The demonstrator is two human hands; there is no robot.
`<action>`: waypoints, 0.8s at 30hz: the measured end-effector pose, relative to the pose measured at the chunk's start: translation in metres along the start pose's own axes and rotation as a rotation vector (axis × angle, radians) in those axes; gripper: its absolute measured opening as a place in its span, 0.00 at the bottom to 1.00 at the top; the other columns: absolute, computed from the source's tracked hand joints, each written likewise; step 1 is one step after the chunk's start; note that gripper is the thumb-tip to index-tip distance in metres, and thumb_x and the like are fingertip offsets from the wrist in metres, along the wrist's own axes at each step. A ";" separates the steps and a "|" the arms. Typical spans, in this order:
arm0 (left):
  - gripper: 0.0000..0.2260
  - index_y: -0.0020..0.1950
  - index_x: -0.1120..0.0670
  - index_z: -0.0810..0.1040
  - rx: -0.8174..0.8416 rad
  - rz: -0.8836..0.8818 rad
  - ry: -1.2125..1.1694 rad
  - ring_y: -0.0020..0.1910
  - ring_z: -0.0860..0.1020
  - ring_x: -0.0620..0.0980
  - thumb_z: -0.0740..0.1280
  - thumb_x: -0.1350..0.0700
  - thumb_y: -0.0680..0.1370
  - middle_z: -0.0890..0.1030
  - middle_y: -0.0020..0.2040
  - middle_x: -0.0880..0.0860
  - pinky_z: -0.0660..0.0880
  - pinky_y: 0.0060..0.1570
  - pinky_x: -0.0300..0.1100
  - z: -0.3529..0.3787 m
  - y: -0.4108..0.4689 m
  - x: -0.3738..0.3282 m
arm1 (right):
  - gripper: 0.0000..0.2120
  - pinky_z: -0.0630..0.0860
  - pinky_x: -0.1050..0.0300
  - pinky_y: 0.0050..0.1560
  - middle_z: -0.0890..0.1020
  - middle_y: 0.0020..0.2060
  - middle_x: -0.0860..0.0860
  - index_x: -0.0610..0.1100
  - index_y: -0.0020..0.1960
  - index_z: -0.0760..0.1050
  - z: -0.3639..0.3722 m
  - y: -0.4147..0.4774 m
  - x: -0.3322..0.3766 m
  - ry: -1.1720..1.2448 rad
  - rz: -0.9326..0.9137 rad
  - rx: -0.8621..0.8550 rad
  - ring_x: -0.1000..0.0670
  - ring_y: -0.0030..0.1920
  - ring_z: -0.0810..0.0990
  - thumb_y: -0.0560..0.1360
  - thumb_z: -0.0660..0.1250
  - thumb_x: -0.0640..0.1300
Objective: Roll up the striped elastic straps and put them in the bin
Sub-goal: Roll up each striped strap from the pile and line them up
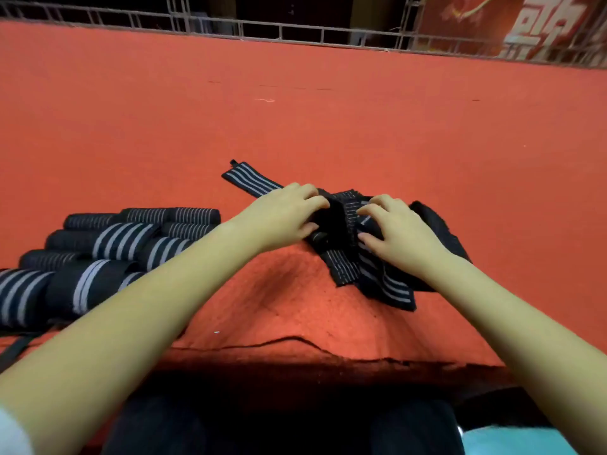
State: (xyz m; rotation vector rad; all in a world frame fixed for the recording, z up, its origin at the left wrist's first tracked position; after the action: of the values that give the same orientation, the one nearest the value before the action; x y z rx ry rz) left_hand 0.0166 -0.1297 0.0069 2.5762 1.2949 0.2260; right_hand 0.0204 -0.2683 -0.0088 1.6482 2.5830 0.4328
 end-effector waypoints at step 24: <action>0.22 0.65 0.49 0.69 0.067 -0.224 -0.325 0.75 0.53 0.55 0.70 0.46 0.74 0.62 0.68 0.54 0.61 0.67 0.65 0.126 0.065 -0.063 | 0.32 0.69 0.43 0.62 0.72 0.62 0.48 0.54 0.72 0.63 0.047 -0.034 -0.143 -0.008 0.375 0.327 0.43 0.64 0.62 0.71 0.70 0.55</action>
State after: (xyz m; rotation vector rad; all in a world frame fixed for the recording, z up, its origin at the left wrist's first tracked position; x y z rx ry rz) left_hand 0.0603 -0.2371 -0.0965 2.3645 1.4641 -0.2696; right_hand 0.0607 -0.4000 -0.0783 2.2459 2.4360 0.0094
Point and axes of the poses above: each hand's wrist, its own y-axis towards the middle knuckle, its own z-axis out of the palm, x = y × z, the point moved 9 cm from there along y, towards the middle knuckle
